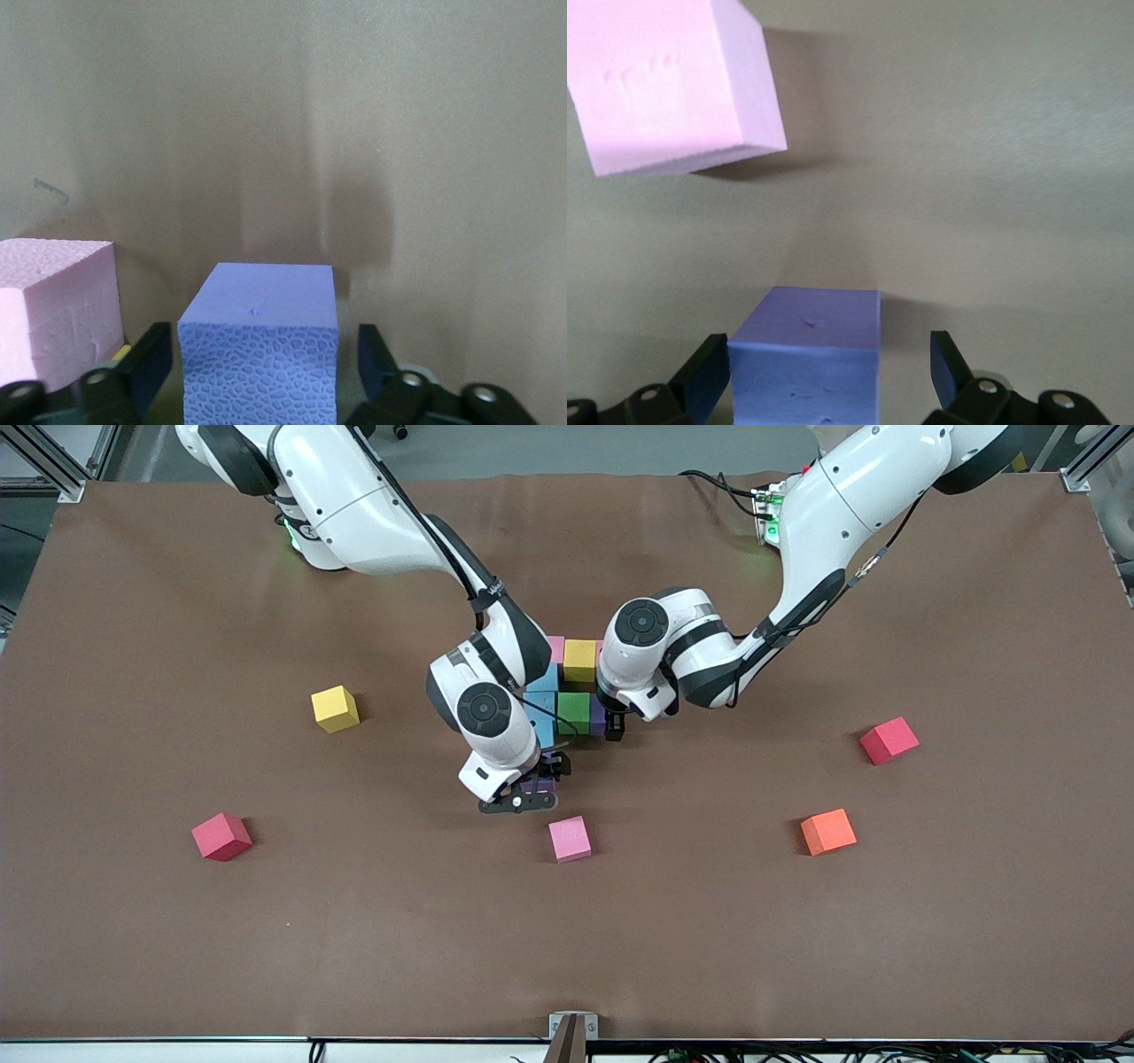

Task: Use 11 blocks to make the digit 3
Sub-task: 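Lower the purple cube below the blue column with the right gripper and release, then retract the right gripper while the left gripper reaches the pink cube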

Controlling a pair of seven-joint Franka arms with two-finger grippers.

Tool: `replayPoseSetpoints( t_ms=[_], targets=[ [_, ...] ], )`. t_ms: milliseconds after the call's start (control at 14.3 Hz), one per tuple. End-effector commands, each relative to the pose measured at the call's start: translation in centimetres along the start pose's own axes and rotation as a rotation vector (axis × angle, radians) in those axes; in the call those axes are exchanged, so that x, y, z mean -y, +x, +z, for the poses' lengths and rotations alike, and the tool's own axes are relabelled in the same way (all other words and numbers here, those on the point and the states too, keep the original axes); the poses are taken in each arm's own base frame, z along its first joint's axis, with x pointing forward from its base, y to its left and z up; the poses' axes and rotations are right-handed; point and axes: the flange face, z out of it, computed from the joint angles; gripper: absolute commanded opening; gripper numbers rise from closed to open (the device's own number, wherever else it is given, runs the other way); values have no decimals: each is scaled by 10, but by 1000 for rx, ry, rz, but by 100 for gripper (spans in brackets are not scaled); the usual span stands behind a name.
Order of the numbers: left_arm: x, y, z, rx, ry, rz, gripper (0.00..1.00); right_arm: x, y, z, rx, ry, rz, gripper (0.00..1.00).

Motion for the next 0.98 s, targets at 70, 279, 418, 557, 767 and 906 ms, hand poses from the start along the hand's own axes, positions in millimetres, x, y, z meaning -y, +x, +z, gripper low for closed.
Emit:
replayPoseSetpoints(
  t_ms=[70,279,418,557,767,906],
  targets=[
    [-2,0,-15,-7,-40,-8,100,-31,11,-74,42,17,48,100],
    [4,-9,-45,-36,-67,15,100,-55,5,-148,81,12,8,100],
    [5,-14,-68,-65,-90,28,100,-81,-3,-193,116,4,33,100],
    [-2,-18,-87,-83,-103,24,100,-109,-16,-227,154,-5,55,100],
    [-33,-27,-118,-59,-129,48,100,-152,-36,-273,165,3,56,100],
    [-58,-29,-131,-36,-140,162,100,-196,-44,-301,179,13,46,100]
  ],
)
